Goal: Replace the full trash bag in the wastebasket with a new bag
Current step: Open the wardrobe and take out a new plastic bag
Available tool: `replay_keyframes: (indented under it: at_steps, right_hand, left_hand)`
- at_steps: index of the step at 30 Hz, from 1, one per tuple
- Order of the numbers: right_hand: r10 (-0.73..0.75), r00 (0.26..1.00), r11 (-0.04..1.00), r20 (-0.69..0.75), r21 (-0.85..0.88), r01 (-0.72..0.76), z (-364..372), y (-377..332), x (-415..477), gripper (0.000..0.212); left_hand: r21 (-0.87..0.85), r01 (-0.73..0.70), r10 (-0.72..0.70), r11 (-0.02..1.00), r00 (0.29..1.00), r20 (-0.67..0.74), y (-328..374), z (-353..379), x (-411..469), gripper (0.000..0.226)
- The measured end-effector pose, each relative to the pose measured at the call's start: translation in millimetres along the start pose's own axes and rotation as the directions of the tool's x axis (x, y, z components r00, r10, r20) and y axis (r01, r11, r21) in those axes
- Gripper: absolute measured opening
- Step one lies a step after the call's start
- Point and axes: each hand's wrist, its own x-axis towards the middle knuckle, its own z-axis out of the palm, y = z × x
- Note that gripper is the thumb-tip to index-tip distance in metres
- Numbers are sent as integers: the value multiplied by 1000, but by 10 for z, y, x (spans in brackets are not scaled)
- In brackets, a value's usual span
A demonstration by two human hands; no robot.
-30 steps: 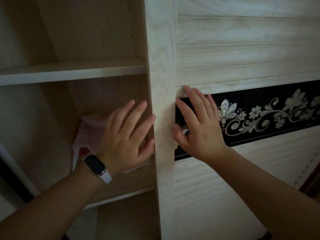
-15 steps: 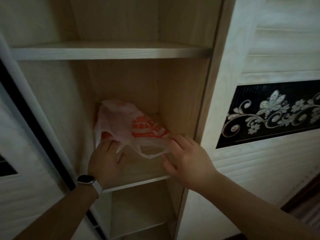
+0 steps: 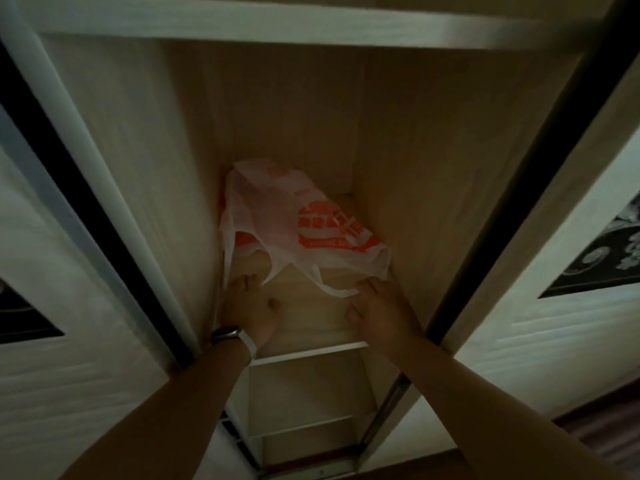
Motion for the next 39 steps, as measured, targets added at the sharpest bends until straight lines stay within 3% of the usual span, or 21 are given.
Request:
replay_keyframes:
  at_steps: [3,7,13,18,25,30,39]
  right_hand:
    - [59,998,998,16,-15,-59,158,1,129,42]
    - [164,985,986,46,-14,-163,404,23,256,45]
    - [166,986,986,-5,19,-166,480,7,243,18]
    - [140,987,984,-83,127,-128,408,-45,97,26]
    - [75,970,970,-232,243,-17,41,-311,-212,16]
    - [87,928,970,-363,243,4,-180,-535,-478,12]
    - [96,916,976,-389,216,-11,-494,-698,-1261,6]
  left_hand:
    - [-6,68,-68,998,998,-14,-52,85,33,58]
    - [9,29,-28,1000,997,-71,-118,151,39,36]
    - [-14,-27,25,1000,992,-126,-89,64,-77,11]
    - [-231,-134,89,964,976,-199,-19,-9,-241,1]
    - [-319,-369,262,873,906,-332,125,-349,-476,18]
    - [-319,-541,405,778,820,-405,172,-528,-598,5]
    - [-452,-676,579,582,735,-353,436,-627,-1046,14]
